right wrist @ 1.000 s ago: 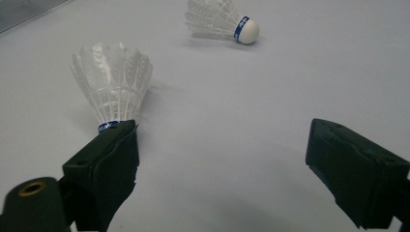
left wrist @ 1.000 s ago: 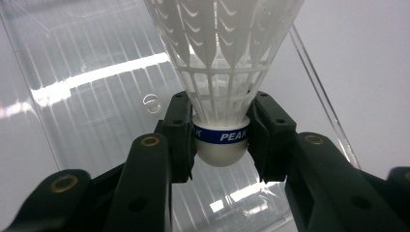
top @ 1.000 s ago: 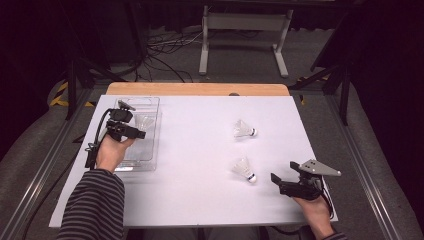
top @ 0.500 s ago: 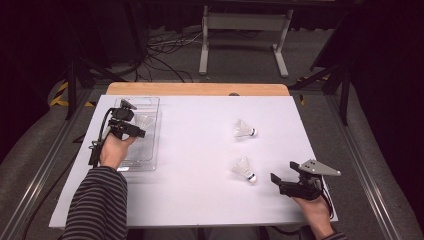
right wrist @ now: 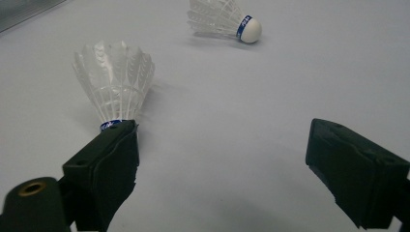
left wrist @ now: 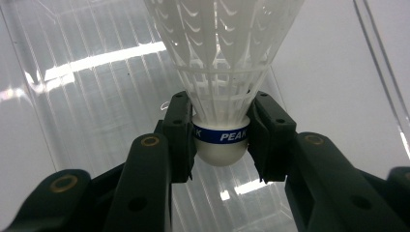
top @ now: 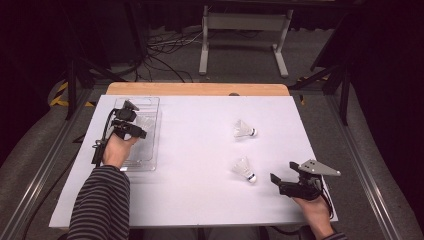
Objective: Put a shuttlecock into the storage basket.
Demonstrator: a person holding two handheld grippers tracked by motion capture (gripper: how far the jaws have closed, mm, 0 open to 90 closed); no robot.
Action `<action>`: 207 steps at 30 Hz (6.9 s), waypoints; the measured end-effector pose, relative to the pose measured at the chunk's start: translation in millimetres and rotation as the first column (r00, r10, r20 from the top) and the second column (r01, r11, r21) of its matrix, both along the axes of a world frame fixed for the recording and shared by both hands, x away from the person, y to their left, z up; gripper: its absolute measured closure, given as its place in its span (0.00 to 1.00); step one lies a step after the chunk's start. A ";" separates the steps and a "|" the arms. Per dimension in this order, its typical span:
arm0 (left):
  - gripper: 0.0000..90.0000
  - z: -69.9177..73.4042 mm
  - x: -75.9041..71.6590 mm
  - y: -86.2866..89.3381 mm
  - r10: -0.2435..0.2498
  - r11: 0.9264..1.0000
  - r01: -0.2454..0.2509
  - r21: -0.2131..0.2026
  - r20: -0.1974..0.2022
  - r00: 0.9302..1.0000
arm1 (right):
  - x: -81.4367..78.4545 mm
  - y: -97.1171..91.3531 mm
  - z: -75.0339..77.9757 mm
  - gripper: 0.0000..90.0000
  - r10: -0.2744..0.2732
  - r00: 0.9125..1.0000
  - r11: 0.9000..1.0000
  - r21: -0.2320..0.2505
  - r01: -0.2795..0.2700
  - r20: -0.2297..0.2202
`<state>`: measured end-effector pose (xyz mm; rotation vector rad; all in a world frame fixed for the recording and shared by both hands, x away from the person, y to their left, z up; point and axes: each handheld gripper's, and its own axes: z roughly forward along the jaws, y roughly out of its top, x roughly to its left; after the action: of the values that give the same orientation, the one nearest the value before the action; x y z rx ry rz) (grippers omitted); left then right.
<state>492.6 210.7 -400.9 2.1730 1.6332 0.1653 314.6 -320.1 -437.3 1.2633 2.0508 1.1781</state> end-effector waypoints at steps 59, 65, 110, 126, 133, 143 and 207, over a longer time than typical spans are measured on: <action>0.38 21.2 -28.8 -11.0 -0.057 0.998 0.054 0.028 0.118 0.991 | -1.2 -1.4 1.4 0.14 -0.006 1.000 1.000 0.011 0.006 0.012; 0.38 25.3 -33.4 -10.4 -0.065 0.998 0.064 0.015 0.142 0.988 | -1.1 -1.4 1.4 0.14 -0.006 1.000 1.000 0.010 0.006 0.011; 0.33 27.1 -69.9 2.7 -0.087 0.993 0.102 -0.055 0.236 0.968 | -1.2 -1.4 1.3 0.14 -0.008 1.000 1.000 0.014 0.008 0.011; 0.29 25.7 -82.9 9.3 -0.085 0.991 0.111 -0.080 0.275 0.958 | -1.3 -1.2 1.3 0.14 -0.008 1.000 1.000 0.011 0.008 0.011; 0.29 23.7 -88.7 13.6 -0.088 0.989 0.119 -0.090 0.292 0.952 | -1.3 -0.9 1.2 0.14 -0.009 1.000 1.000 0.010 0.009 0.010; 0.28 23.5 -96.8 16.3 -0.106 0.986 0.139 -0.088 0.305 0.947 | -1.4 -1.0 1.3 0.14 -0.009 1.000 1.000 0.009 0.009 0.010; 0.27 -7.1 -172.2 48.6 -0.046 0.964 0.170 -0.202 0.505 0.862 | -2.2 -3.5 1.6 0.14 -0.035 0.999 0.999 0.018 0.035 0.006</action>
<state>320.4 259.3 -408.0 1.8320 1.1677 0.4322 312.4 -323.6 -435.7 1.2964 2.0095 1.1856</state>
